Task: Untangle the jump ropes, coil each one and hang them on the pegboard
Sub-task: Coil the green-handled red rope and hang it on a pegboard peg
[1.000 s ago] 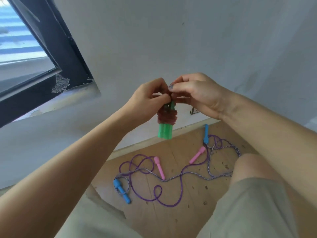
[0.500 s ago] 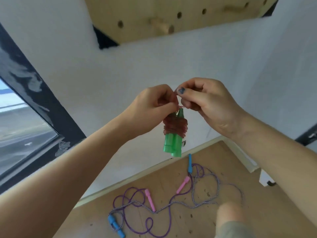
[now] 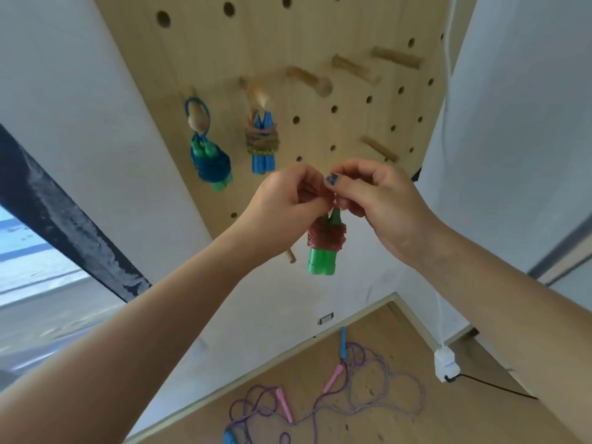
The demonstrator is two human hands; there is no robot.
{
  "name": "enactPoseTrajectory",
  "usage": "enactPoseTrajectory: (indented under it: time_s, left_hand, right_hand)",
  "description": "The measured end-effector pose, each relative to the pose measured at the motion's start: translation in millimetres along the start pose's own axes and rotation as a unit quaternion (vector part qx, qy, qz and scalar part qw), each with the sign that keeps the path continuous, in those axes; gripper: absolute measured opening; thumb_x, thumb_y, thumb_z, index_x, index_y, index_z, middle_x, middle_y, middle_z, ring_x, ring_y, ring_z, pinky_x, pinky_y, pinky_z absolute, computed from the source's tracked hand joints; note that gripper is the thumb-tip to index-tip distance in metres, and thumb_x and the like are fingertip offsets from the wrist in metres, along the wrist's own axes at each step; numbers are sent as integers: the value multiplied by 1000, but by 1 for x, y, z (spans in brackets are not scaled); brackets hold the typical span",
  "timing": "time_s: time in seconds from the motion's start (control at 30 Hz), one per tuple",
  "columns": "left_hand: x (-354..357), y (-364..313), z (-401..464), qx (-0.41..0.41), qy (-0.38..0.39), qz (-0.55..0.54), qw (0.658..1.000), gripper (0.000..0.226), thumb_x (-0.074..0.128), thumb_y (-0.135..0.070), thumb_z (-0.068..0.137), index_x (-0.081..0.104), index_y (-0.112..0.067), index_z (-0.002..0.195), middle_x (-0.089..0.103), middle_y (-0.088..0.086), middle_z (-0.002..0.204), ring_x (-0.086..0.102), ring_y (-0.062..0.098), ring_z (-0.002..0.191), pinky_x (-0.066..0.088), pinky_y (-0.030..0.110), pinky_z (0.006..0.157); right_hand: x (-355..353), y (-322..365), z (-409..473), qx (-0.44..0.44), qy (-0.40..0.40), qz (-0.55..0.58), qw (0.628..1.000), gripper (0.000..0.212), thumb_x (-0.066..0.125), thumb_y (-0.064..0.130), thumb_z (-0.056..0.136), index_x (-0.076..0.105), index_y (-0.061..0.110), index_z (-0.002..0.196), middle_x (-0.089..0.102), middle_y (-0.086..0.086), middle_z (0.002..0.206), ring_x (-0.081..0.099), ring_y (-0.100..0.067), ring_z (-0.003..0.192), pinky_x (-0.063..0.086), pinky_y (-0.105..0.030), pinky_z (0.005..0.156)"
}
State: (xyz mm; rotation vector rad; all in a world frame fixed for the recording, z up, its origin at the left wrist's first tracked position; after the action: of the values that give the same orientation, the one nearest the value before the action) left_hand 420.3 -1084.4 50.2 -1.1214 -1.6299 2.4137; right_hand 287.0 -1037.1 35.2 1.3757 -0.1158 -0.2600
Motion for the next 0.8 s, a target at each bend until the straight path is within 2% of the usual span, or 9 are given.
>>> enactPoseTrajectory:
  time_s: [0.07, 0.13, 0.23, 0.3, 0.5, 0.6, 0.67, 0.8]
  left_hand:
    - [-10, -15, 12, -2, -15, 2, 1000, 4, 67, -17, 91, 66, -14, 94, 75, -3, 84, 69, 5, 76, 57, 24, 71]
    - [-19, -26, 22, -5, -32, -5, 999, 6, 65, -22, 94, 66, -16, 94, 72, -7, 80, 62, -2, 66, 47, 13, 60]
    - [-27, -36, 34, 1, -80, 11, 997, 8, 59, -26, 98, 63, -19, 97, 70, -9, 82, 60, -4, 67, 42, 8, 57]
    - [-28, -42, 42, 6, -118, 35, 992, 9, 56, -25, 100, 60, -18, 98, 68, -9, 84, 60, -2, 70, 44, 11, 56]
    - [-22, -42, 66, 2, -197, 33, 980, 9, 47, -15, 102, 54, -9, 99, 63, 0, 89, 62, 14, 79, 55, 37, 70]
    - [-16, -39, 73, 2, -217, -20, 976, 9, 43, -12, 103, 48, -6, 98, 61, 9, 87, 67, 28, 69, 58, 48, 58]
    - [-15, -40, 77, 13, -237, -4, 971, 10, 41, -12, 103, 47, -6, 98, 61, 9, 86, 67, 27, 64, 56, 47, 54]
    - [-11, -38, 85, 33, -256, 3, 966, 10, 38, -17, 103, 43, -11, 96, 60, 9, 84, 67, 29, 62, 53, 50, 53]
  right_hand:
    - [-6, 15, 14, -1, -10, 22, 1000, 7, 66, 13, 92, 71, 12, 88, 52, 1, 61, 46, -14, 65, 37, -29, 65]
    - [-10, 25, 28, -4, -15, 35, 999, 8, 66, 14, 92, 72, 10, 88, 51, 3, 59, 44, -12, 62, 34, -29, 63]
    - [-15, 41, 47, -24, -21, 35, 999, 8, 67, 13, 92, 72, 11, 85, 49, 2, 58, 43, -10, 59, 36, -27, 62]
    - [-18, 49, 59, -43, -36, 26, 998, 7, 68, 12, 91, 72, 9, 86, 50, 1, 59, 44, -10, 58, 38, -27, 63]
    - [-26, 53, 93, -59, -63, -34, 996, 9, 71, 14, 87, 74, 6, 90, 55, 0, 61, 50, -10, 59, 42, -20, 64]
    - [-27, 54, 104, -74, -74, -60, 993, 9, 71, 14, 87, 74, 7, 92, 58, 2, 65, 53, -9, 60, 44, -18, 65]
    - [-28, 56, 108, -95, -84, -66, 990, 9, 71, 13, 87, 73, 6, 93, 61, 3, 74, 55, -9, 61, 49, -22, 69]
    - [-30, 58, 113, -122, -99, -89, 984, 7, 72, 14, 87, 72, 10, 92, 65, -9, 101, 61, -6, 65, 55, -25, 73]
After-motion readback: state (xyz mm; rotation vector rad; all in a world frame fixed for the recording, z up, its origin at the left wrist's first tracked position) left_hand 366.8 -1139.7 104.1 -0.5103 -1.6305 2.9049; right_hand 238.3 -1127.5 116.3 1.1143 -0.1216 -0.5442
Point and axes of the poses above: each hand's wrist, its own z-axis towards the middle knuckle, its own x-axis out of the palm, y = z × x, the point moved 6 cm from there along z, towards the middle knuckle
